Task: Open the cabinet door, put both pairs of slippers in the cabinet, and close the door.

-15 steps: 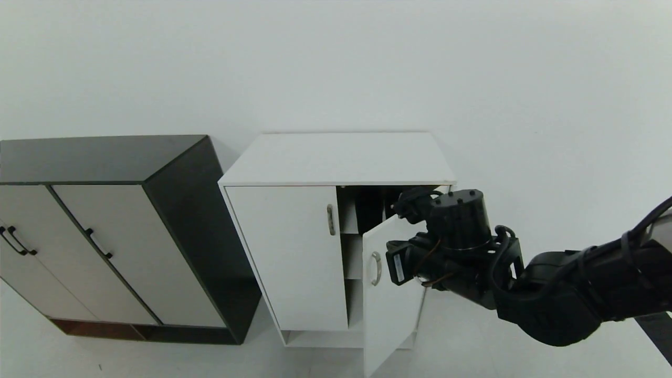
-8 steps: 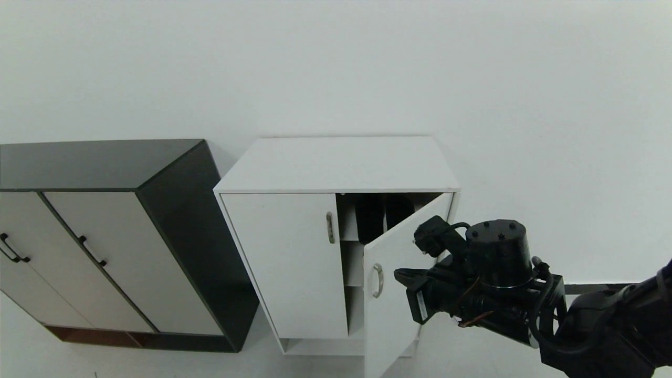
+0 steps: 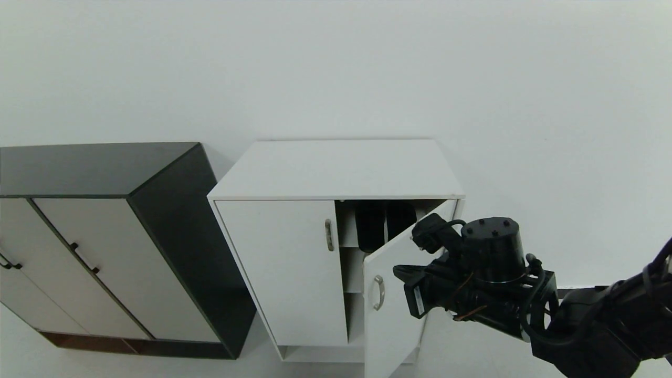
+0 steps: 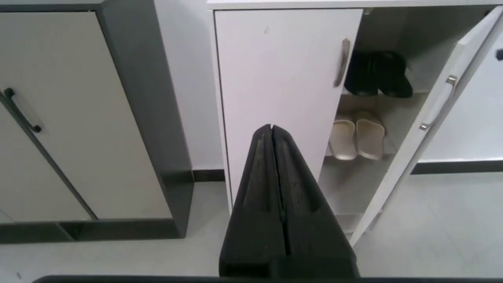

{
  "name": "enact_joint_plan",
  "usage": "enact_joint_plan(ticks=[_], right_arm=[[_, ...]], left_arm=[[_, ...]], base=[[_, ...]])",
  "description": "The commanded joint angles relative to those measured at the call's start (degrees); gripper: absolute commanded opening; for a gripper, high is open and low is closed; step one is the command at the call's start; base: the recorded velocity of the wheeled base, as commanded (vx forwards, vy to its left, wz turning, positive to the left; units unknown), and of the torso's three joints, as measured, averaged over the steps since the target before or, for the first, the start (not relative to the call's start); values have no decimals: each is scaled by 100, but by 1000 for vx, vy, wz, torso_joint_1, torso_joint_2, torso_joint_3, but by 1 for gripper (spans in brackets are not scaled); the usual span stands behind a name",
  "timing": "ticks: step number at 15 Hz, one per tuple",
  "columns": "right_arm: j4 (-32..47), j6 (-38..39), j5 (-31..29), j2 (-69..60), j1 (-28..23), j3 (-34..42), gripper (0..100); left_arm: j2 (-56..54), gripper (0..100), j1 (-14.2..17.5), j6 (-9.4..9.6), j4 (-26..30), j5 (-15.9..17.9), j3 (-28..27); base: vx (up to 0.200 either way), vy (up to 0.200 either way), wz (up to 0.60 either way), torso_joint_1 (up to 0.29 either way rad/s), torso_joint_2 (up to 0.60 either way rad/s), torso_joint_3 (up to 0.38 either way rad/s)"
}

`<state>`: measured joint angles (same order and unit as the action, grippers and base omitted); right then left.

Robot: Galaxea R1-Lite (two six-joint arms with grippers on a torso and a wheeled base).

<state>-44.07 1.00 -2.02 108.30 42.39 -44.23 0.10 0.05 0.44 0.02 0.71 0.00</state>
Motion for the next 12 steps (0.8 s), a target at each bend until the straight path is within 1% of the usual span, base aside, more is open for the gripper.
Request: enact_joint_plan(ticks=[1,9,12], right_arm=[[4,6,-9,341,-64,-332,0],[30,23,0,912,-345,-974,0],[74,6,-9,1141,-389,-1413,0]], left_arm=[[-1,0,4,0,-2,0,0],[-1,0,4,9,-2,0,0],[-1,0,4,9,-2,0,0]], base=[[0,0,0,0,0,0],[0,0,0,0,0,0],[0,0,0,0,0,0]])
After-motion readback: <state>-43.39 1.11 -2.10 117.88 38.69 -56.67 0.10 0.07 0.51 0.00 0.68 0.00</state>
